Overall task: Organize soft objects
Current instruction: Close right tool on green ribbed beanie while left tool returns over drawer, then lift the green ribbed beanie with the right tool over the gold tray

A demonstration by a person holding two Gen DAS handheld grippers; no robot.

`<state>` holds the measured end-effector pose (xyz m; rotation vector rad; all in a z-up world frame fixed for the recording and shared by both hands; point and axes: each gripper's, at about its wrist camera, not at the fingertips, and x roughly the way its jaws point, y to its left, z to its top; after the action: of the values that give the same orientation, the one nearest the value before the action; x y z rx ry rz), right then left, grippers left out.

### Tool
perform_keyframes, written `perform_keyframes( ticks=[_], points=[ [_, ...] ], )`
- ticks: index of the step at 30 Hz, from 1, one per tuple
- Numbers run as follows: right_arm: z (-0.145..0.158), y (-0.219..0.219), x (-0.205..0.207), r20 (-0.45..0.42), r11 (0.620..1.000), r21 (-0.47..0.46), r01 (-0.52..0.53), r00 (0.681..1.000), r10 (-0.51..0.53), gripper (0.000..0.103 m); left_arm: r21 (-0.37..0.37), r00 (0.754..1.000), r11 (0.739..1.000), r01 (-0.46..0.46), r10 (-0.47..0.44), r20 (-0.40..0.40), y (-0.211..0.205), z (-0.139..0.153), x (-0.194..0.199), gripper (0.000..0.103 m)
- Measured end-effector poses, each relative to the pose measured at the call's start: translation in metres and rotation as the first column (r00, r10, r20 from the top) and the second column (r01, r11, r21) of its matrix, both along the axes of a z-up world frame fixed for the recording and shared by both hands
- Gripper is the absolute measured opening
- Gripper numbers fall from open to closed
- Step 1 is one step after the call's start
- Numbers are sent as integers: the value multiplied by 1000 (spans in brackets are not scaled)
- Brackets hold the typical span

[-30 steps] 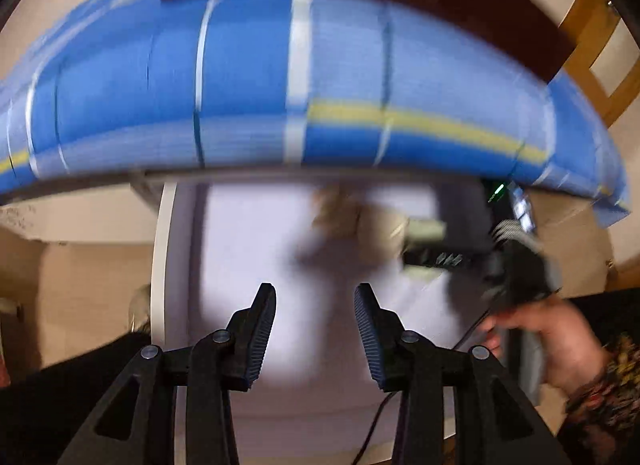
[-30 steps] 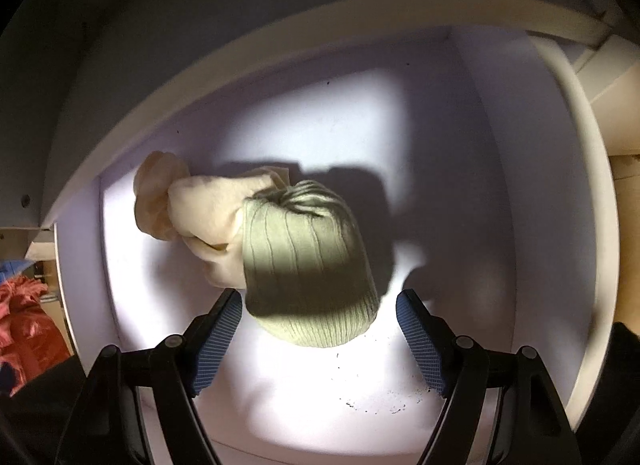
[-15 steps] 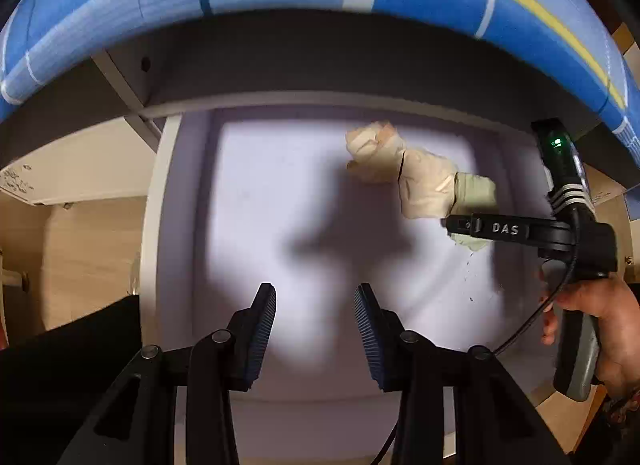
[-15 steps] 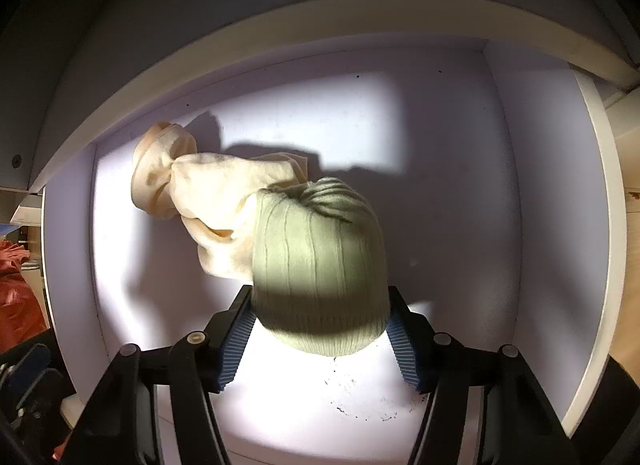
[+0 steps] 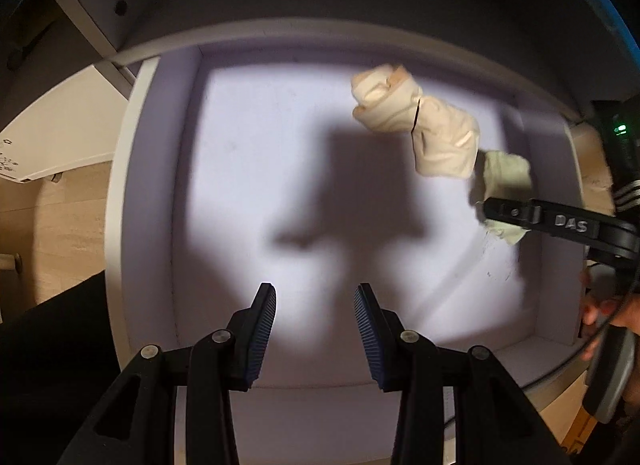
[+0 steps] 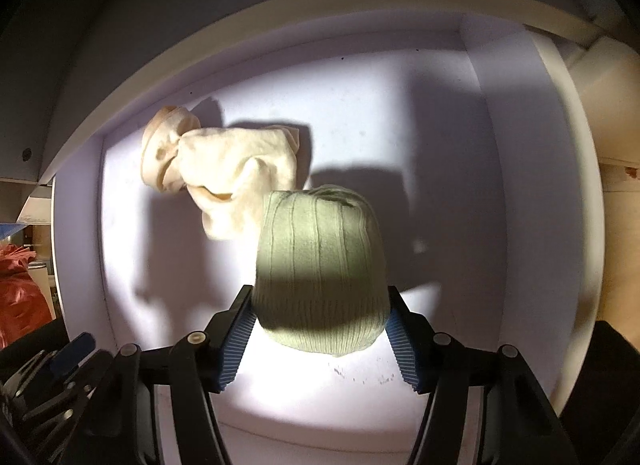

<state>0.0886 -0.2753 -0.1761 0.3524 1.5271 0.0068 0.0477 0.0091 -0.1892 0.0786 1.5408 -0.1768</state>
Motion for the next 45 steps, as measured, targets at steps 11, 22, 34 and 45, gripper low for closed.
perform_keyframes(
  ticks=[11, 22, 34, 45],
  points=[
    [12, -10, -18, -4, 1000, 4, -8, 1000, 8, 63, -17, 999, 1000, -15, 15, -32, 4, -10, -3, 41],
    [10, 2, -38, -54, 1000, 16, 17, 998, -16, 63, -23, 999, 1000, 0, -1, -43, 5, -19, 0, 41],
    [64, 8, -52, 31, 995, 99, -12, 999, 9, 63, -52, 999, 998, -31, 29, -39, 21, -13, 4, 41],
    [134, 2, -60, 142, 987, 143, -76, 988, 56, 63, -61, 998, 997, -47, 45, -39, 19, -10, 2, 41]
  ],
)
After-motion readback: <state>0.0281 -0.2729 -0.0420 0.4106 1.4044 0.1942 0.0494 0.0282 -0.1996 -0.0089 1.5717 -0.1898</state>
